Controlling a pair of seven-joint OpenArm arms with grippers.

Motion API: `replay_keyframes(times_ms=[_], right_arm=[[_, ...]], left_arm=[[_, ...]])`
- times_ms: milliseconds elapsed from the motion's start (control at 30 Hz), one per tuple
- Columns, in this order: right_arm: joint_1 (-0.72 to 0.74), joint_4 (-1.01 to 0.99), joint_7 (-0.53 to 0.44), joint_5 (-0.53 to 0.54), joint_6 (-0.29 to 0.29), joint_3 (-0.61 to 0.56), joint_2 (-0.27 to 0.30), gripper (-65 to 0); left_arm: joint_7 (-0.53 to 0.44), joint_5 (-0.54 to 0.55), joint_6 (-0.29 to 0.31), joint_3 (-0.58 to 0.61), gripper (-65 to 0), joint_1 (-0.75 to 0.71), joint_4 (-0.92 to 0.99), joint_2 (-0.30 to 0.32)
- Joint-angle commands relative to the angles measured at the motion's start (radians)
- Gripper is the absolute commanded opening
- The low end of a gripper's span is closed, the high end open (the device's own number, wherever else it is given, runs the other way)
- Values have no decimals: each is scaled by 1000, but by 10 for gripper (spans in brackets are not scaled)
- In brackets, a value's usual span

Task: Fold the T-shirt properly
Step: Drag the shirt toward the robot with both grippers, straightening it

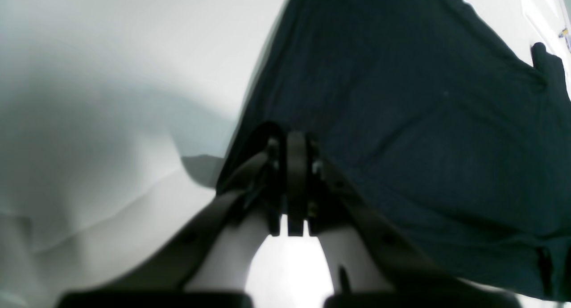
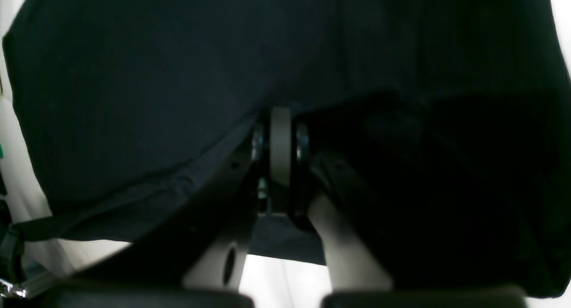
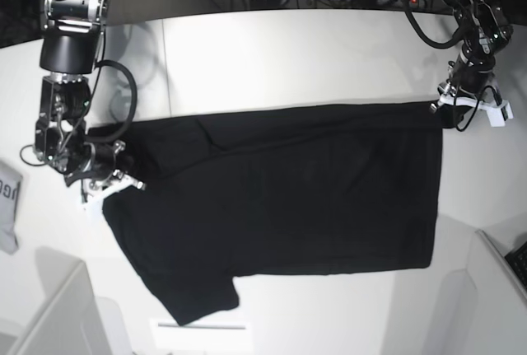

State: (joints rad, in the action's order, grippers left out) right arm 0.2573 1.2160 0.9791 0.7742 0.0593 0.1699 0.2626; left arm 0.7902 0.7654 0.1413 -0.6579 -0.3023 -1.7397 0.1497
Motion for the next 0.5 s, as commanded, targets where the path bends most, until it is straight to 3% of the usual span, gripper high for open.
replay_keyframes(times_ms=[0, 467], right_arm=[[33, 17, -22, 18, 4, 3, 13, -650], [32, 15, -10, 18, 0, 12, 13, -650]], left_arm=[[-22, 15, 4, -3, -650, 4, -22, 14], [-22, 15, 4, -7, -650, 42, -18, 14]])
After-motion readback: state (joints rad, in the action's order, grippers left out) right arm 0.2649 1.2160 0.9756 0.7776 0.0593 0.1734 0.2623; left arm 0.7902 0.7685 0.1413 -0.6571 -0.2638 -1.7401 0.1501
